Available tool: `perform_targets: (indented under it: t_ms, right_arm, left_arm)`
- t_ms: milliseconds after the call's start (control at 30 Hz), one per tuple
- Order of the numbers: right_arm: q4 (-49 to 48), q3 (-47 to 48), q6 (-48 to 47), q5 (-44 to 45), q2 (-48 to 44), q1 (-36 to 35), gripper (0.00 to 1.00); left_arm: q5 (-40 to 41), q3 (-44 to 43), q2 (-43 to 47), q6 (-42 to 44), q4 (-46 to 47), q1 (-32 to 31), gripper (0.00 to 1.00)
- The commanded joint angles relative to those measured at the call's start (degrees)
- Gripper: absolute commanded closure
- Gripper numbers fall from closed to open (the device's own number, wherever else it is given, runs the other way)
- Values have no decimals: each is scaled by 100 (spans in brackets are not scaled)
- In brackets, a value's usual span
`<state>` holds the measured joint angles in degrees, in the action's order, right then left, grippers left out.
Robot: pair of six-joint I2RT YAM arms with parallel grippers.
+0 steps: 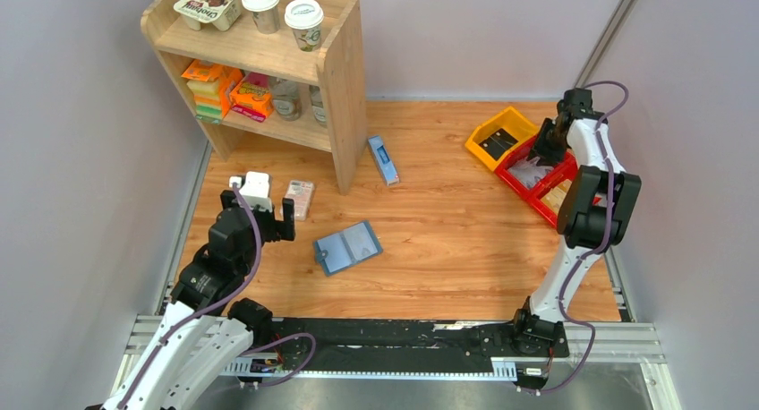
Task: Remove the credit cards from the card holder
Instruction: Place the credit card in the storage box, then remove the credit card from the card holder.
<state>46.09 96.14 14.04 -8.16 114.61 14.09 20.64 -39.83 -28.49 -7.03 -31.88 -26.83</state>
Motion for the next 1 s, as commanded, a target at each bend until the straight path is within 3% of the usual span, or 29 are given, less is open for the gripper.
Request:
perform_targets:
  t_ms: [0,233,433,633,800,967]
  right_arm:
    - [471,598,-218,780,-44,6,62]
    - [402,547,-94,1809,-763,-213,47]
    - [-423,-532,19,1318,-1738,-1029,37]
    - [-1232,-1527,362,914,-2407,-2435,32]
    - [-1742,-2063,643,316,-2478,-3708,30]
    - [-2428,-2503,907,280,-2259,-4948,30]
  left_arm:
    - [-87,28,-16,140,173,37,1]
    - [-218,-15,-121,-9,173,29,2]
    - [-675,-208,-490,-597,7,29,5]
    - [-1123,-428,-1053,-1239,-205,37,9]
    - [-1773,-385,-1431,-1705,-196,37,12]
    - [-2388,-236,-1808,-2240,-100,29,15]
